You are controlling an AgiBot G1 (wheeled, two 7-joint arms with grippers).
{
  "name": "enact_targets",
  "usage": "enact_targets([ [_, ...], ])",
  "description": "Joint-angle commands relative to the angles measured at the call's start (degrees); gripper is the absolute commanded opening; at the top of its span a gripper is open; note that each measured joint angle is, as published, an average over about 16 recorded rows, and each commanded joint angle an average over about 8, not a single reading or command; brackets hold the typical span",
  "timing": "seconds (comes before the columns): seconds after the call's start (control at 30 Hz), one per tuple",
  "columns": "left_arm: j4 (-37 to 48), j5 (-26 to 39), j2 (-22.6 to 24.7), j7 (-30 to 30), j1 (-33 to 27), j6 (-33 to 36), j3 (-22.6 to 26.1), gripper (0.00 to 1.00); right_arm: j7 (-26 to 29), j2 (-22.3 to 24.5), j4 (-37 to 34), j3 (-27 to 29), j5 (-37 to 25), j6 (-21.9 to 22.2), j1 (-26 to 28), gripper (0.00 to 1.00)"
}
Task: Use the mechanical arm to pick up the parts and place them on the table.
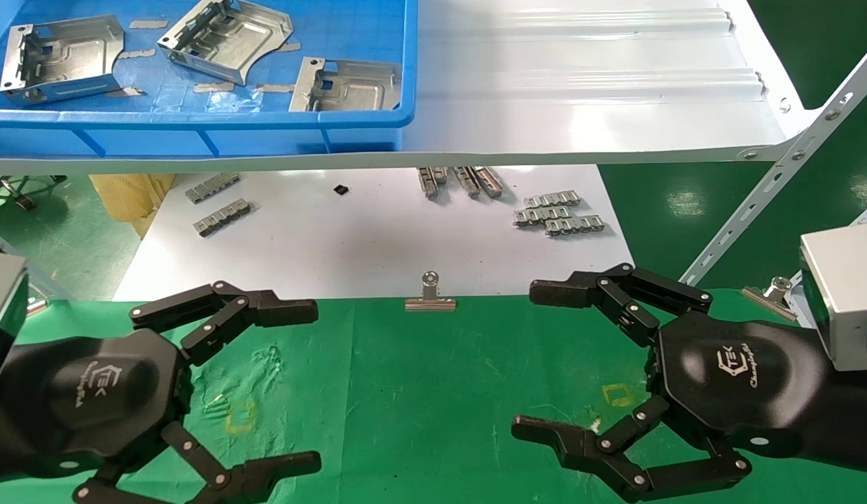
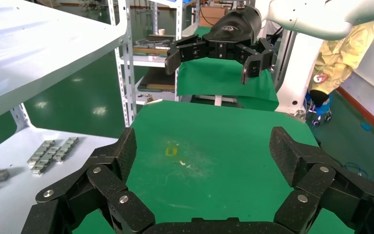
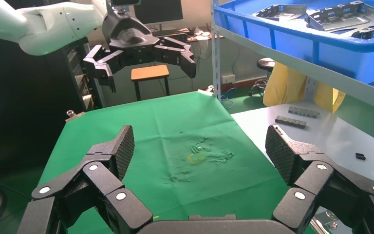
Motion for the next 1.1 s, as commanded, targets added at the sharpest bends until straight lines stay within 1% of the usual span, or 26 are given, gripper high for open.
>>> enact_targets([
  [0.03,0.00,0.00,0.00,0.00,0.00,0.00,0.00,1.00,0.00,0.00,0.00,0.00,0.00,0.00,0.00,1.00],
  [0.07,0.00,0.00,0.00,0.00,0.00,0.00,0.00,1.00,0.00,0.00,0.00,0.00,0.00,0.00,0.00,1.00],
  [0.1,0.00,0.00,0.00,0.00,0.00,0.00,0.00,1.00,0.00,0.00,0.00,0.00,0.00,0.00,0.00,0.85],
  [0.13,0.00,0.00,0.00,0.00,0.00,0.00,0.00,1.00,0.00,0.00,0.00,0.00,0.00,0.00,0.00,0.75],
  [0.33,0.00,0.00,0.00,0.00,0.00,0.00,0.00,1.00,0.00,0.00,0.00,0.00,0.00,0.00,0.00,0.00],
  [1.1,0.00,0.00,0.00,0.00,0.00,0.00,0.00,1.00,0.00,0.00,0.00,0.00,0.00,0.00,0.00,0.00],
])
